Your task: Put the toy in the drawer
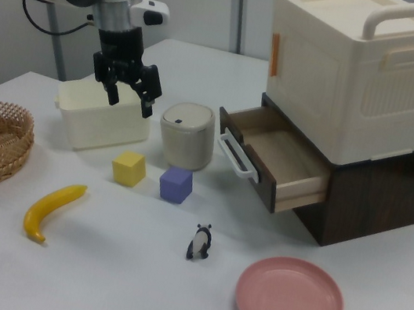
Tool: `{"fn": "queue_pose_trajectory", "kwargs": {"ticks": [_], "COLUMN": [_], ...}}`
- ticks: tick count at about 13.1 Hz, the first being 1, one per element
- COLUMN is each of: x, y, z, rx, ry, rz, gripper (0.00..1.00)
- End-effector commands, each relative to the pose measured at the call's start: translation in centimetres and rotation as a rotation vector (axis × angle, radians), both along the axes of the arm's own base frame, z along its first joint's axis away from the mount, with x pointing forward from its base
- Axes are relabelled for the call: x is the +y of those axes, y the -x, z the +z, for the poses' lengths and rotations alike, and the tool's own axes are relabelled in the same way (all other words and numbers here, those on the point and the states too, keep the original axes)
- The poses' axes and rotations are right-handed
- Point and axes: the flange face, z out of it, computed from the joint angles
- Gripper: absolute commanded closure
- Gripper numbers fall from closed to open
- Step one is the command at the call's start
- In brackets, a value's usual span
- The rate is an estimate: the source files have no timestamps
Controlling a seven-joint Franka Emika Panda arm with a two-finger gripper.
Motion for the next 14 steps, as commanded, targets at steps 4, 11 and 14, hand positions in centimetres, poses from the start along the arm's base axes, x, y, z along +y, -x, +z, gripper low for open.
{"fn": "queue_pose_trajectory", "kwargs": {"ticks": [4,11,14], "x": [-0.02,-0.04,-0.04], "y": [0.54,0.74,0.74], "z": [0.67,0.57,0.57], "rx": [0.016,0.034,0.034], "ry": [-0.025,-0.023,-0.023], "rz": [-0.015,-0.011,-0.009], "gripper": [0.0,0.0,0.0]}}
